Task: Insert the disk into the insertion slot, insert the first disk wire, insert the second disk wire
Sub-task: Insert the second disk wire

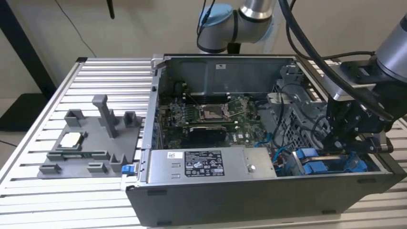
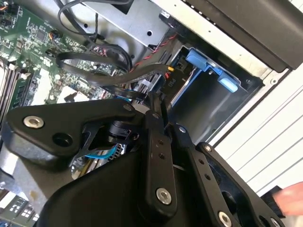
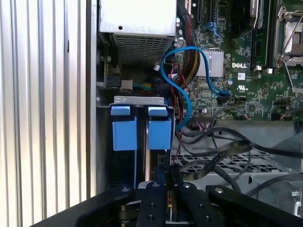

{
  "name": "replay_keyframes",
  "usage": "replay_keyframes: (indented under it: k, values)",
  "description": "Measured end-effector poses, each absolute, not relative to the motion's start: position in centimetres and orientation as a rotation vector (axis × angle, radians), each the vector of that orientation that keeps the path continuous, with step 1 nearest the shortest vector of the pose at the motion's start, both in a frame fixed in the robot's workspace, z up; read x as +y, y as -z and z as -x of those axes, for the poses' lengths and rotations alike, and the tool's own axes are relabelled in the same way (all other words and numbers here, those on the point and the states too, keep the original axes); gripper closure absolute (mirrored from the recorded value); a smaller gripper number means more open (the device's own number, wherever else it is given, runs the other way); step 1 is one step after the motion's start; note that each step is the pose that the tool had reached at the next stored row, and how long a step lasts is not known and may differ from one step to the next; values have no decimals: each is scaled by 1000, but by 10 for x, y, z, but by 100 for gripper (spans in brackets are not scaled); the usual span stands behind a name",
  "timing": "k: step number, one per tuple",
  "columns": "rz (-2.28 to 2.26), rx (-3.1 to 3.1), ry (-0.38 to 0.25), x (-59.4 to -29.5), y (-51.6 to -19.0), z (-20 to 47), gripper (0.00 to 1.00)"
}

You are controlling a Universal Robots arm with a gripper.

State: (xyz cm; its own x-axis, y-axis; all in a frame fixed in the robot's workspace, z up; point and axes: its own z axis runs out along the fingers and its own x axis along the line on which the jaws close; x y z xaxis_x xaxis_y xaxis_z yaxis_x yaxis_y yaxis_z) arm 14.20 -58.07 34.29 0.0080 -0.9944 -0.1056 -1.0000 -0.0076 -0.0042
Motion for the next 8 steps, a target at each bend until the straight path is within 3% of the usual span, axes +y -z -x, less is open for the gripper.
replay_keyframes:
  k: [8]
  values:
    - [2174,2155,-109,-581,-339,-144,84]
